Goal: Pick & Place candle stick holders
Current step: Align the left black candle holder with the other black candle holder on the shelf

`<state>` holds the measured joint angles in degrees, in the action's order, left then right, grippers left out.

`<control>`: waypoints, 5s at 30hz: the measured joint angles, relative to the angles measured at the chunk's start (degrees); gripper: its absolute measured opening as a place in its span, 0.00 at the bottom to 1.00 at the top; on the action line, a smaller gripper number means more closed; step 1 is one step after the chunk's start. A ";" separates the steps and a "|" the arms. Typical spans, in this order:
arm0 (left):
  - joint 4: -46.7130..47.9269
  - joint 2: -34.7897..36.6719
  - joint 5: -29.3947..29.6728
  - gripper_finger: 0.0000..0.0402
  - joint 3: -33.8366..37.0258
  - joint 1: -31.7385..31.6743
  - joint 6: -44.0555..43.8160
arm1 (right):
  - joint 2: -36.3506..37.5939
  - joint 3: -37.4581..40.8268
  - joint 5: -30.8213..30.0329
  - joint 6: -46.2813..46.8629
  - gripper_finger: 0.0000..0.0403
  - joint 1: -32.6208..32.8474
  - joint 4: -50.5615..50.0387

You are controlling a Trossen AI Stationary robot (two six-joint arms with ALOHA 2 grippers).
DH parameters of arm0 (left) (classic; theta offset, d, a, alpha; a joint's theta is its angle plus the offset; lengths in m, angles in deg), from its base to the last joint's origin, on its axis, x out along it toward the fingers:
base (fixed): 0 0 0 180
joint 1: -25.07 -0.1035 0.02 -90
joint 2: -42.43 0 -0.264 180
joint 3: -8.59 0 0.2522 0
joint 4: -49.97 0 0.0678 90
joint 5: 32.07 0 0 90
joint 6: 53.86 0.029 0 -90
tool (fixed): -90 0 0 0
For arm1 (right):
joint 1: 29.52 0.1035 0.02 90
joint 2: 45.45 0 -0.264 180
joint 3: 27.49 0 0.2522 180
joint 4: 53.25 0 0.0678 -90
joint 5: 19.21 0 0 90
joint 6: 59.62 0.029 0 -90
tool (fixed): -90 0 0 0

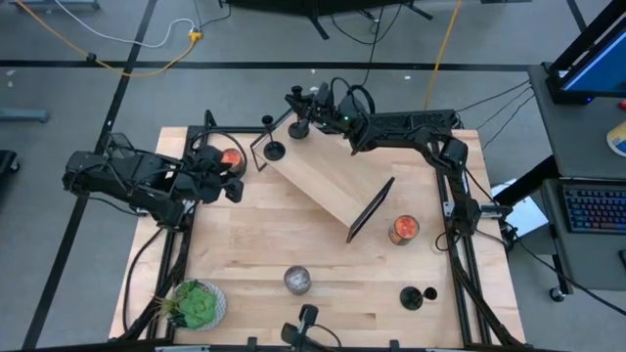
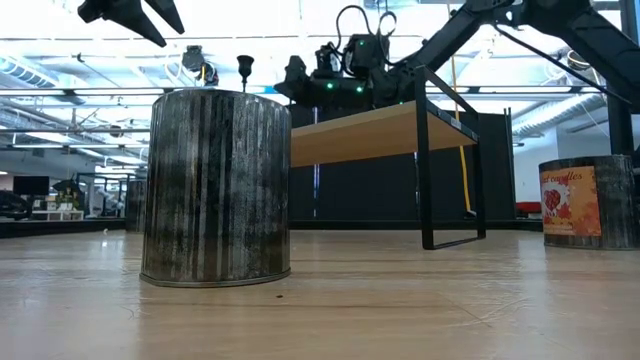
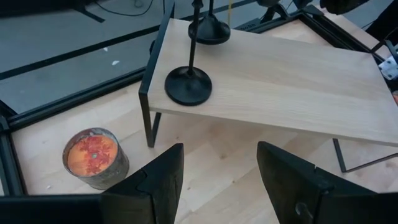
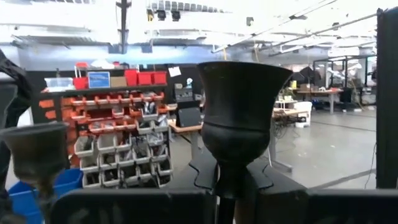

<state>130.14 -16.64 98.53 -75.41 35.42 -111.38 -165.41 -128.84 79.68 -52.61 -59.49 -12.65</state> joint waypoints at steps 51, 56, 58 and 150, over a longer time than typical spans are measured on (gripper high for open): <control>-0.07 -0.11 -0.57 0.52 0.00 -1.07 1.88 | -2.16 0.02 4.78 -3.63 0.31 1.26 1.58; -0.07 -0.11 -0.59 0.52 0.00 -1.07 1.88 | -2.14 0.02 4.75 -3.63 0.33 1.21 1.18; -0.07 -0.11 -0.61 0.52 0.00 -1.07 1.88 | -2.12 0.02 4.76 -3.63 0.35 1.19 -0.40; -36.70 36.28 -13.18 0.52 52.68 -1.07 10.75 | 8.97 0.07 2.98 -3.10 0.09 1.28 -20.72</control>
<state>93.44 19.64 85.35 -22.73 34.34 -100.63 -156.44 -128.77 82.66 -55.71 -58.21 -33.37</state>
